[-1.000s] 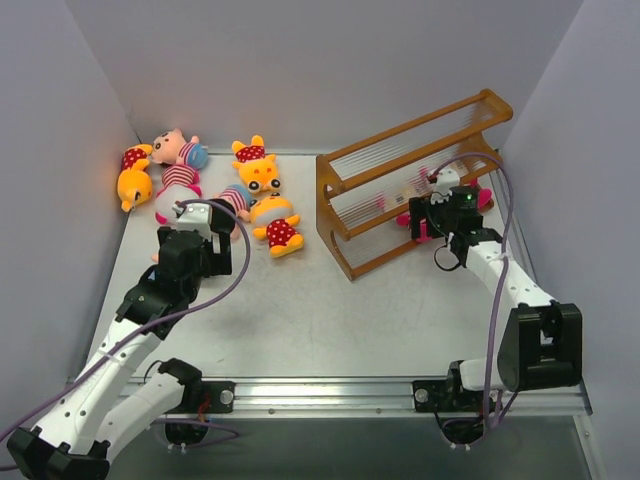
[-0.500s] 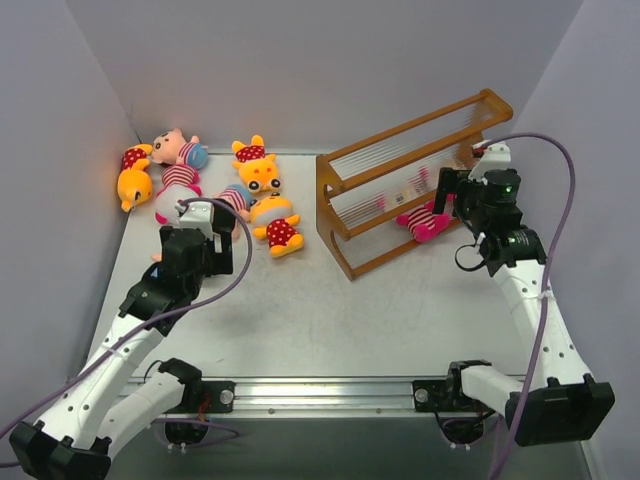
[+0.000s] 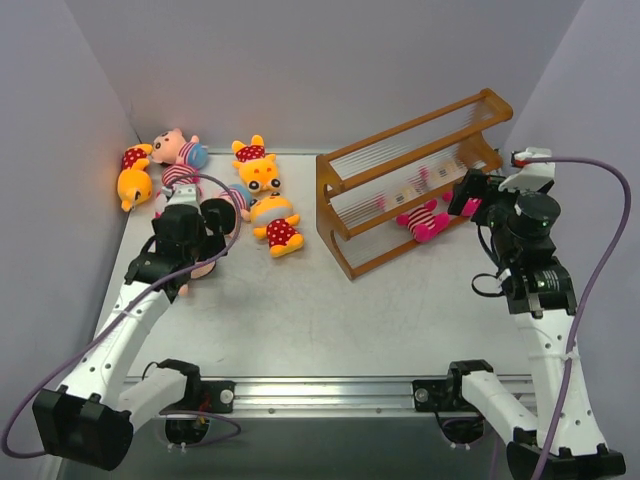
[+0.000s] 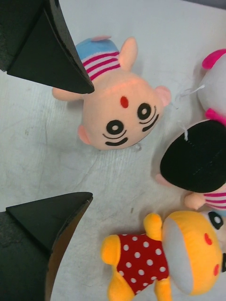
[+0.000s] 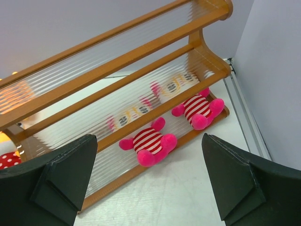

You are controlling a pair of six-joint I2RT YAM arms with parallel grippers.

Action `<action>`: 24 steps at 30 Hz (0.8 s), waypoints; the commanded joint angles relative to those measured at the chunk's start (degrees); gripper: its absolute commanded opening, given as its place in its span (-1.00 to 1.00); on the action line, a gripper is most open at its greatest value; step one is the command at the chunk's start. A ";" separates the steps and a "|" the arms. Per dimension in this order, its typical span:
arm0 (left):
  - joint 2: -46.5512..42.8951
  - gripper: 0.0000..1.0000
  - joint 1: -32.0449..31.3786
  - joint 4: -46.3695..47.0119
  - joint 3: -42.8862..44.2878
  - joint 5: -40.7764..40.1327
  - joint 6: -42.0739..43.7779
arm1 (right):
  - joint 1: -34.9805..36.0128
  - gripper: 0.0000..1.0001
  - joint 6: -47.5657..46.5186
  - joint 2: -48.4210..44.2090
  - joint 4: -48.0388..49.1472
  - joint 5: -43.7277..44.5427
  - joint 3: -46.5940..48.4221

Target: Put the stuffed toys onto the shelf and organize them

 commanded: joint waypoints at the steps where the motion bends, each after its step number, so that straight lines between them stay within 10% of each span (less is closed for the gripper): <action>1: 3.16 0.88 3.48 0.70 6.70 1.25 -2.55 | 0.19 0.99 0.00 -2.88 3.00 -3.69 -1.31; 24: 33.84 0.89 23.97 12.65 27.99 -0.59 -4.23 | 4.67 0.99 -4.40 -10.18 9.42 -7.67 -12.13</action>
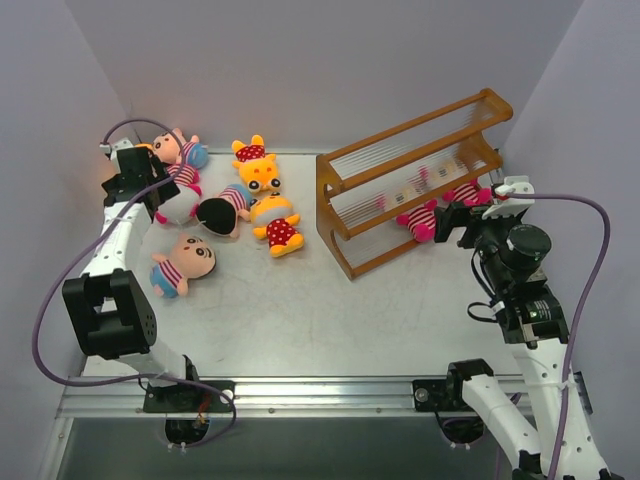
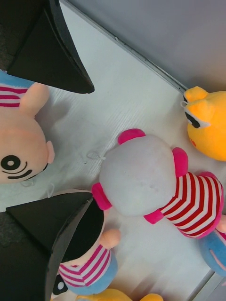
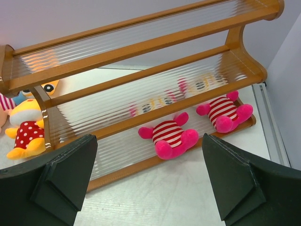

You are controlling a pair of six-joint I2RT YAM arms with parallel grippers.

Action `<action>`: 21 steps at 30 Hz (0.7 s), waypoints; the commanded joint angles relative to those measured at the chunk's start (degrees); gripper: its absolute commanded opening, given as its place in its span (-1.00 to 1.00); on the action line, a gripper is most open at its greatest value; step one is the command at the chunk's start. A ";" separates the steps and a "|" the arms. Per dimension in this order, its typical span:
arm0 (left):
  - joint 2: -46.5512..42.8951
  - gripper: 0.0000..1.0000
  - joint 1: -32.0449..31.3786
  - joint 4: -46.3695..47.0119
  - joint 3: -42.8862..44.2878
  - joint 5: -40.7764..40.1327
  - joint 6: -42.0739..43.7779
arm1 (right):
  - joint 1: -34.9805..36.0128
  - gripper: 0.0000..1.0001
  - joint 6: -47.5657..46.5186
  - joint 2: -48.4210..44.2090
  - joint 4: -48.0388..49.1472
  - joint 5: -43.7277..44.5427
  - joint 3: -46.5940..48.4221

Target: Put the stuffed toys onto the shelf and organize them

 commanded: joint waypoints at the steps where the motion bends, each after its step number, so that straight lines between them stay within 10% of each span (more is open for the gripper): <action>1: 1.43 0.89 0.45 5.86 3.38 -1.18 2.20 | 0.63 0.99 -1.10 -0.26 4.42 -0.89 -0.91; 21: 11.97 0.89 -0.51 10.08 3.82 3.92 5.19 | 2.39 0.99 -1.98 1.76 6.62 -0.98 -2.94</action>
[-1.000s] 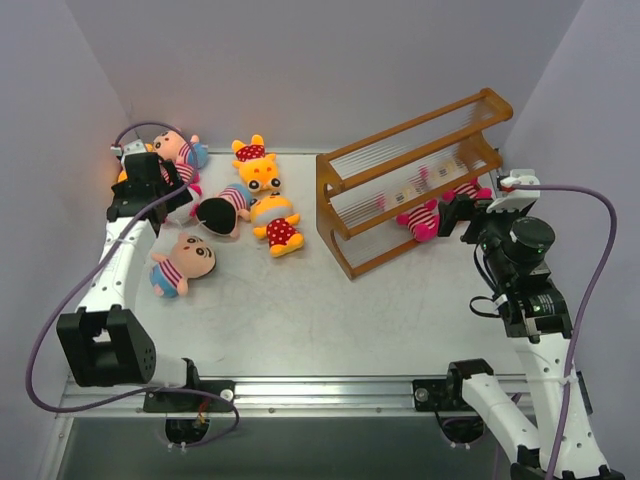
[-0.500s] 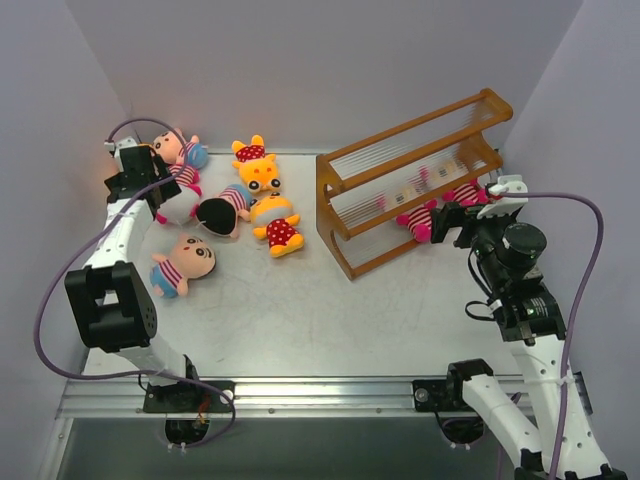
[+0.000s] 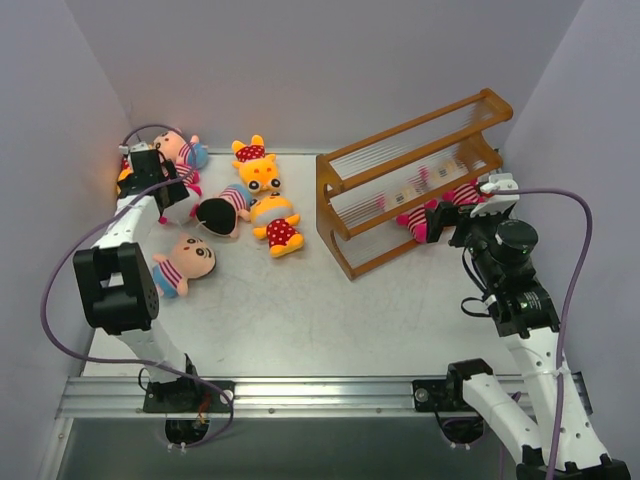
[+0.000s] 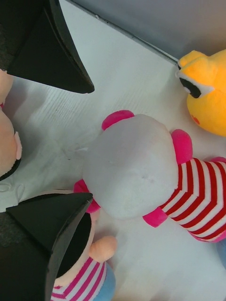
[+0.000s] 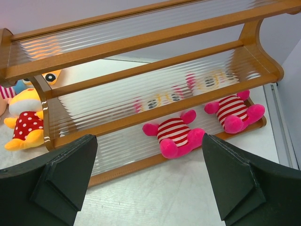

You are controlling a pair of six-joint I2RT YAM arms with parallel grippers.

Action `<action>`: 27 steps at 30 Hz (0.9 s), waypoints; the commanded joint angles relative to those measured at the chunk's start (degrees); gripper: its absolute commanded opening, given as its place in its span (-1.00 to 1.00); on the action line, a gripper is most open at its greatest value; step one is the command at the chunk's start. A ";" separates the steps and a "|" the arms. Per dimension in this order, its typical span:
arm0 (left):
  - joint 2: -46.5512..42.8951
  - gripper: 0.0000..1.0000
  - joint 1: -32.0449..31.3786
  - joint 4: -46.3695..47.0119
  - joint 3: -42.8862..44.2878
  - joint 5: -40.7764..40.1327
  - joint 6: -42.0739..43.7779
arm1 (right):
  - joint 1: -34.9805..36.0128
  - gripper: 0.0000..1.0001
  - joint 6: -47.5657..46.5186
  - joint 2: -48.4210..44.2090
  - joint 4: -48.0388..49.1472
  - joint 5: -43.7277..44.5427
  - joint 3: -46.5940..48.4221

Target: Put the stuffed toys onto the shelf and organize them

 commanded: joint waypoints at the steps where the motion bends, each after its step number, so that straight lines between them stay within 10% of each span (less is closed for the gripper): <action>1: 3.34 0.90 -0.82 3.35 3.55 1.05 1.47 | 0.55 0.99 -0.82 0.15 3.69 -0.52 -0.66; 17: 12.93 0.83 -2.32 0.53 7.52 -2.20 2.44 | 0.73 0.99 -0.73 1.82 3.34 -0.96 -0.66; 21: 13.72 0.49 -2.23 0.62 7.52 -2.47 2.97 | 0.73 0.99 -0.73 1.64 3.34 -1.14 -0.93; 27: 11.97 -0.67 -2.32 1.33 6.73 -2.11 3.94 | 0.99 0.99 -0.82 1.73 3.34 -1.84 -1.02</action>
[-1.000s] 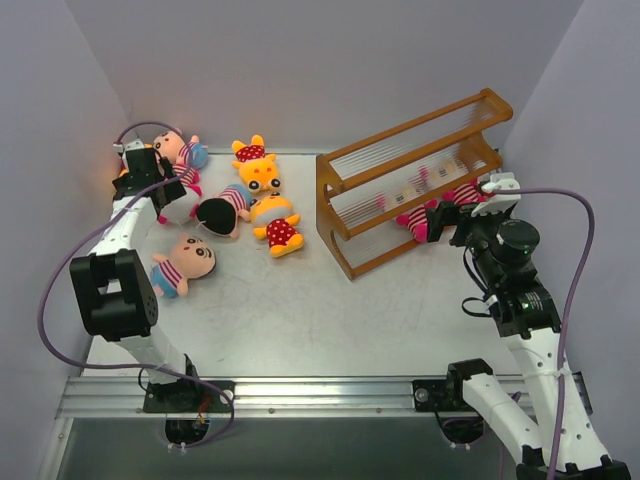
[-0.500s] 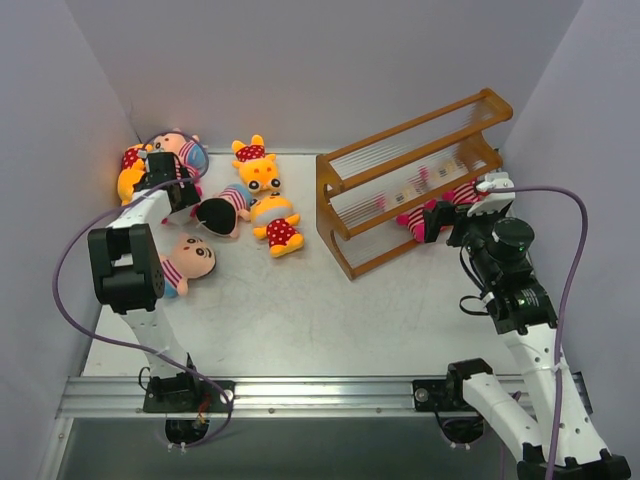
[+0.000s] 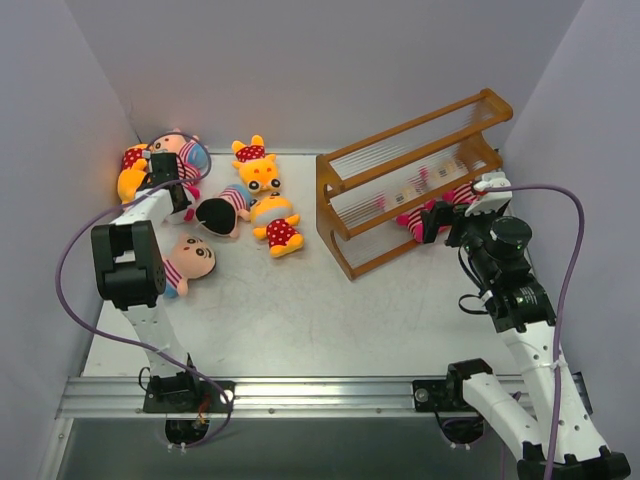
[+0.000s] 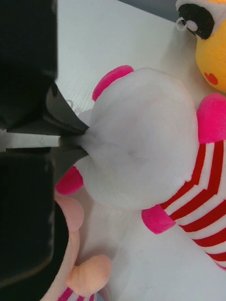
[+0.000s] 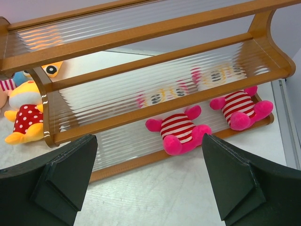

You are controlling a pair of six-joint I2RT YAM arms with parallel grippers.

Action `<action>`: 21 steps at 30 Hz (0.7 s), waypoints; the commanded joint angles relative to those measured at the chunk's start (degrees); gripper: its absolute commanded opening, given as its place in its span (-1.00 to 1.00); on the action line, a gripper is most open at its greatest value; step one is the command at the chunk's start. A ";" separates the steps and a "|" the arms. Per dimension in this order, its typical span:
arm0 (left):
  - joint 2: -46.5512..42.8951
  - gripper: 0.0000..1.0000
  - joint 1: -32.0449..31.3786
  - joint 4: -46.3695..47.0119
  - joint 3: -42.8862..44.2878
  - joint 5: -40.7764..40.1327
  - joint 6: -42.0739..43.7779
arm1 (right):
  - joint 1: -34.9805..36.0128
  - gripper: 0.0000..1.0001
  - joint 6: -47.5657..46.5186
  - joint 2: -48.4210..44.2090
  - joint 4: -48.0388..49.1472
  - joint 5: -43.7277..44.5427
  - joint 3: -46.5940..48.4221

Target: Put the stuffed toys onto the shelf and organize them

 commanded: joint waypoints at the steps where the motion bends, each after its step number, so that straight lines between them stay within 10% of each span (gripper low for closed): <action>1: -2.41 -0.80 0.11 0.43 1.46 -0.87 1.14 | 0.77 0.99 -0.80 -0.02 3.03 -1.60 -0.10; 21: -27.46 -0.95 -0.42 -19.95 2.88 14.84 -6.68 | 7.79 0.98 -3.96 0.15 1.01 -13.81 2.54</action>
